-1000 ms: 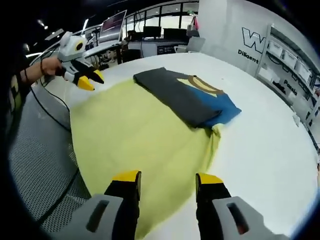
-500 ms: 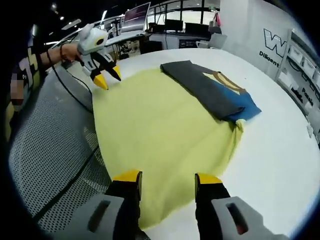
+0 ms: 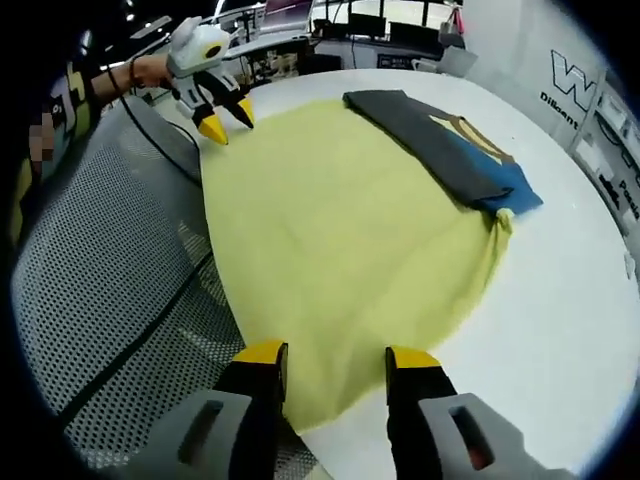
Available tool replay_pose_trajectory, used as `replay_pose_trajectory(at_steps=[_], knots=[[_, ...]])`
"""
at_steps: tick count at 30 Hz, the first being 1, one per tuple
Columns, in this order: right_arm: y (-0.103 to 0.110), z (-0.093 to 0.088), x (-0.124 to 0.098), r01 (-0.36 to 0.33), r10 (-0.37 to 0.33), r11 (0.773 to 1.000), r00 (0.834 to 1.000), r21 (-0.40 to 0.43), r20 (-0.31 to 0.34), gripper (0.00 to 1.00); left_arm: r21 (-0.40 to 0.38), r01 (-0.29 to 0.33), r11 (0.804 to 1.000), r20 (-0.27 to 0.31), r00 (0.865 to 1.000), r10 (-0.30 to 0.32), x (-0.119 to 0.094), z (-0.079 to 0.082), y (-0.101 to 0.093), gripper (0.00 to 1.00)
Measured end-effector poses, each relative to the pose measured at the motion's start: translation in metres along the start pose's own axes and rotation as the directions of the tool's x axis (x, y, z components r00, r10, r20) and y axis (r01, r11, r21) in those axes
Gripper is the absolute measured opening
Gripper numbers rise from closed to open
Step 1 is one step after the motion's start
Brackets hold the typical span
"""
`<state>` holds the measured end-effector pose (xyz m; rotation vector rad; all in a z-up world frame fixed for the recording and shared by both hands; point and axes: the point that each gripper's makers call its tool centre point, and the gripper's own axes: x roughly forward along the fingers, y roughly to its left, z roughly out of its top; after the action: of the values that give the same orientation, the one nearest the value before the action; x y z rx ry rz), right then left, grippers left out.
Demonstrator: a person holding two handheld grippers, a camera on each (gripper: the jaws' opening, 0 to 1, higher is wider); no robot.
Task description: Fold the garment on the visible template until the final outline fits inside the template.
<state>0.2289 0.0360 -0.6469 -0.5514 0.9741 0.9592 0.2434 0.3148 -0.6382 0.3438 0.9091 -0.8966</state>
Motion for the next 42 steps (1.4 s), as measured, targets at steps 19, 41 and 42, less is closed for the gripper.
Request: replay_pose_trajectory(at_steps=[19, 41, 42], knots=[[-0.008, -0.006, 0.002, 0.051, -0.052, 0.998, 0.999, -0.025, -0.016, 0.32, 0.106, -0.037, 0.994, -0.077, 0.996, 0.046, 0.003, -0.012, 0.000, 0.23], [-0.022, -0.002, 0.004, 0.091, -0.102, 0.977, 0.994, 0.193, 0.046, 0.00, 0.051, -0.113, 0.992, -0.057, 0.992, 0.116, 0.006, -0.005, 0.015, 0.00], [-0.023, -0.002, 0.004, 0.089, -0.100, 0.973, 0.994, 0.212, 0.044, 0.00, 0.060, -0.105, 0.993, -0.058, 0.992, 0.109, 0.006, -0.004, 0.014, 0.00]])
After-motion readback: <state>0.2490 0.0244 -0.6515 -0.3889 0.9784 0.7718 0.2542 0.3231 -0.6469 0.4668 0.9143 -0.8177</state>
